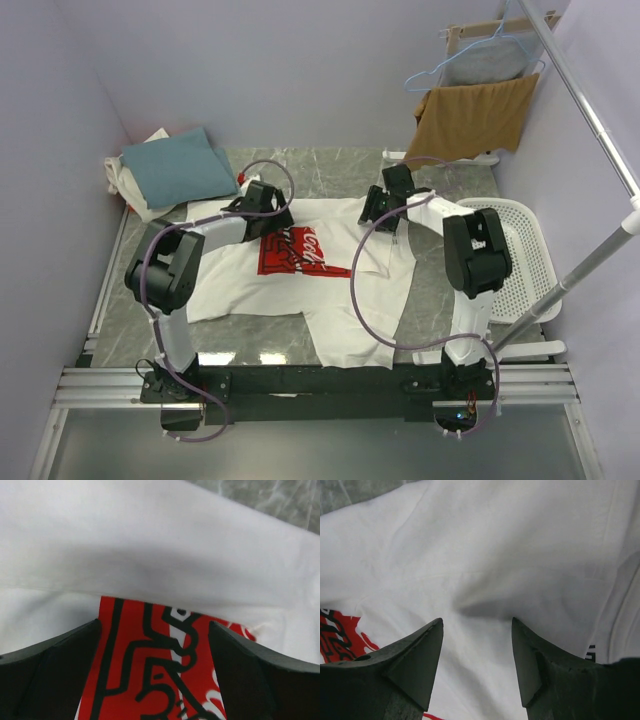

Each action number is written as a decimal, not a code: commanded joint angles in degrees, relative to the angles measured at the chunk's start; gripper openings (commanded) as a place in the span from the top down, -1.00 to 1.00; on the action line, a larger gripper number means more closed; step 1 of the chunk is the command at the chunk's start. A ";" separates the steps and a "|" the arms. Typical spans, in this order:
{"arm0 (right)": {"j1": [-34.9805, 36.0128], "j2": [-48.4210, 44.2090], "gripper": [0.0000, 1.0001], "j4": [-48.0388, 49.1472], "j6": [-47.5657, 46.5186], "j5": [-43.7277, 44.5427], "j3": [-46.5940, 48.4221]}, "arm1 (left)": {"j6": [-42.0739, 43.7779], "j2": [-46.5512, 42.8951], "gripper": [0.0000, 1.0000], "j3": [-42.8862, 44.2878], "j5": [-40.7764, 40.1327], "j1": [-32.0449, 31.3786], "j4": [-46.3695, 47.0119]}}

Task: Fold and stack the t-shirts
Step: Grap the side of the flattened tshirt closest away from the robot with both arms

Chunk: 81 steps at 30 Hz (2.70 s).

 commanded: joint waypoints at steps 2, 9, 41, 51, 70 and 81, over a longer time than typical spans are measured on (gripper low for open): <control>0.27 5.90 -0.25 -9.87 0.50 6.46 8.93 | 0.80 8.81 -0.99 6.85 3.56 -0.42 -0.47; 0.27 13.54 -0.22 -18.50 -1.08 11.83 21.51 | 0.45 19.90 -0.99 16.95 10.59 -0.42 -3.20; 16.43 -55.67 -0.48 -18.66 9.63 9.99 -36.55 | -11.94 -48.20 -0.99 -33.03 -10.23 5.90 -19.10; 19.60 -68.54 -0.47 -26.94 14.21 8.23 -44.13 | -12.64 -47.23 -0.99 -37.00 -5.57 18.73 -18.22; 22.50 -69.15 -0.33 -23.79 23.09 7.88 -51.60 | -17.57 -47.24 0.11 -40.16 -9.62 23.40 -16.65; 26.28 -70.91 -0.18 -24.23 28.01 4.98 -52.65 | -15.46 -49.35 0.98 -42.01 -6.02 23.48 -14.80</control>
